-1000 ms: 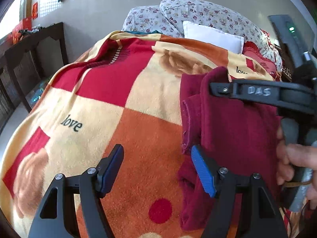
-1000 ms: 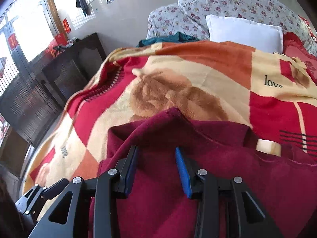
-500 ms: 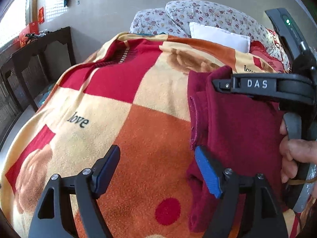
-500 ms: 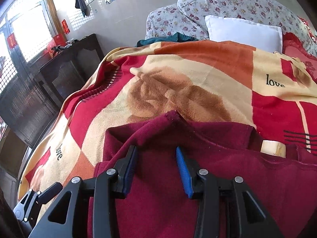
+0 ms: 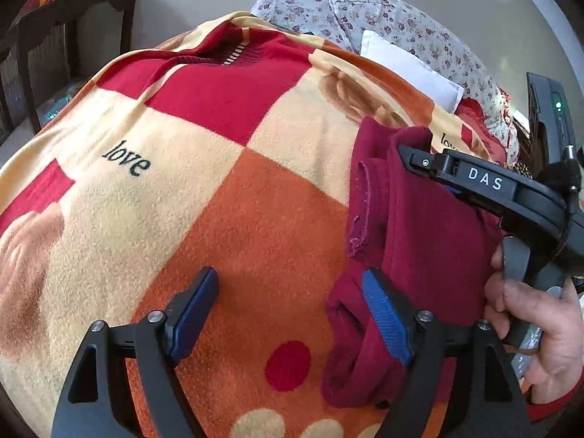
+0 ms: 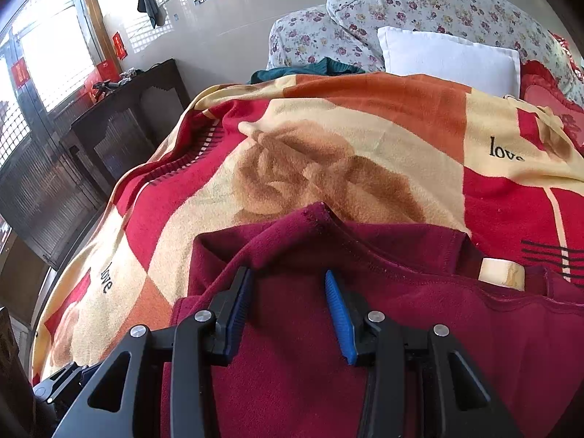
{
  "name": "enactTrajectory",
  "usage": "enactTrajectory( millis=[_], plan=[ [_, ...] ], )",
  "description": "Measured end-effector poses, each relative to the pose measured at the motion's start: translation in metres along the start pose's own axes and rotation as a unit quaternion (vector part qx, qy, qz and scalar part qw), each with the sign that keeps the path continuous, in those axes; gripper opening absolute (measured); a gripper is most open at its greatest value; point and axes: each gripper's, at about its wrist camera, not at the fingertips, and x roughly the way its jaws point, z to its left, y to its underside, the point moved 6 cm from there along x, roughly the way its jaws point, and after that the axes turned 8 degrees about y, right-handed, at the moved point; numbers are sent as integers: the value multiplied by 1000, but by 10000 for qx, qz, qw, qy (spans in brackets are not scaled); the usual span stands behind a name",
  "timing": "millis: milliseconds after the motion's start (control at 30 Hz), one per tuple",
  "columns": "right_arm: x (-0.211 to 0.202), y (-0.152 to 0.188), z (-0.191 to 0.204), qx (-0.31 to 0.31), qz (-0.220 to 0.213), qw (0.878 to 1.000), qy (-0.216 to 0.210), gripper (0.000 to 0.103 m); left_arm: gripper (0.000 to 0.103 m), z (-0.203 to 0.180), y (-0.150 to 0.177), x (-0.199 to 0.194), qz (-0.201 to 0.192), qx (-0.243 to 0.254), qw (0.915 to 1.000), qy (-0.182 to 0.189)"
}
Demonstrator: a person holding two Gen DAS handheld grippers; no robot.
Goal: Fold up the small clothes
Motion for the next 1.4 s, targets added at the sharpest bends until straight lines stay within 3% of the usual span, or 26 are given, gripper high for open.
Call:
enactTrajectory(
  millis=[833, 900, 1033, 1067, 1233, 1300, 1400],
  plan=[
    [0, -1, 0, 18, 114, 9999, 46, 48, 81, -3, 1, 1, -63, 346, 9988, -349],
    [-6, -6, -2, 205, 232, 9995, -98, 52, 81, -3, 1, 2, -54, 321, 9990, -299],
    [-12, -10, 7, 370, 325, 9975, -508, 80, 82, -6, 3, 4, -50, 262, 9996, -115],
    [-13, -11, 13, 288, 366, 9976, -508, 80, 82, -8, 3, 5, -39, 253, 9996, -72],
    [-2, -13, 48, -554, 596, 9966, 94, 84, 84, -12, 6, 8, -44, 191, 9998, 96],
    [10, -9, 55, -773, 814, 9932, 300, 89, 84, -14, 8, 6, -41, 187, 9996, 203],
    [19, -1, 67, -1396, 756, 9845, 747, 94, 84, -15, 9, 1, -67, 201, 9992, 330]
  ],
)
